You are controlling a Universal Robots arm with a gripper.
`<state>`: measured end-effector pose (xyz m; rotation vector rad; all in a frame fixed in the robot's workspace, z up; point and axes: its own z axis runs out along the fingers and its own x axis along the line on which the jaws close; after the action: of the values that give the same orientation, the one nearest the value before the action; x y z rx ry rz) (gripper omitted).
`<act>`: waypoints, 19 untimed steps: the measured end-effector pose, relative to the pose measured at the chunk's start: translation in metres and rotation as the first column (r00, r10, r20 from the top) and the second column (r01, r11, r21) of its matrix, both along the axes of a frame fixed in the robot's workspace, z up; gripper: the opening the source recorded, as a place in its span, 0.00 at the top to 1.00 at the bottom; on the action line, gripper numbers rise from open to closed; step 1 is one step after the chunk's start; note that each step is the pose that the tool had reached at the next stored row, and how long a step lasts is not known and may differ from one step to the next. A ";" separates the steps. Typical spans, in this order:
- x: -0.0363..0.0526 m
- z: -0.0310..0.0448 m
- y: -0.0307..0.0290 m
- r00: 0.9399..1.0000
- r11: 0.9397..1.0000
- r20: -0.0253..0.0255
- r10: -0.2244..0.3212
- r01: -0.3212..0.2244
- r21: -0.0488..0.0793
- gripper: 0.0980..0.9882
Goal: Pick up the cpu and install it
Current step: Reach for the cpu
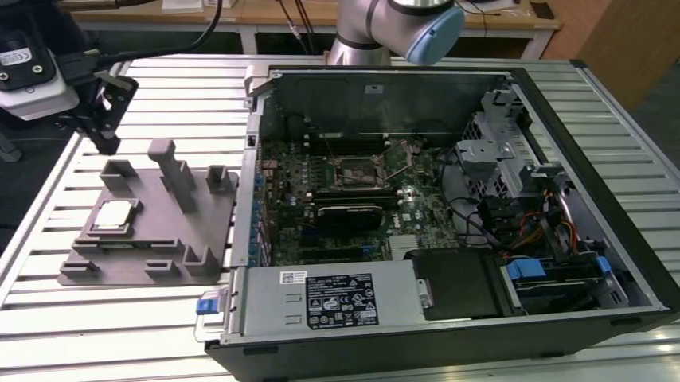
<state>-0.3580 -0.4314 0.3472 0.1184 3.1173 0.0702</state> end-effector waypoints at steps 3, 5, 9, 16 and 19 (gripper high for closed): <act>-0.0029 -0.0015 -0.0014 1.000 1.000 0.000 0.000 0.000 0.000 0.99; -0.0046 -0.0033 -0.0021 1.000 1.000 0.000 0.000 0.000 0.000 0.99; -0.0072 -0.0102 -0.0024 1.000 1.000 -0.002 0.000 0.000 0.000 0.99; -0.0115 -0.0217 -0.0023 1.000 1.000 -0.005 0.000 0.000 0.000 0.99; -0.0131 -0.0254 -0.0015 1.000 1.000 -0.006 0.000 0.000 0.000 0.99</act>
<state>-0.3710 -0.4329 0.3218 0.1188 3.1229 0.0699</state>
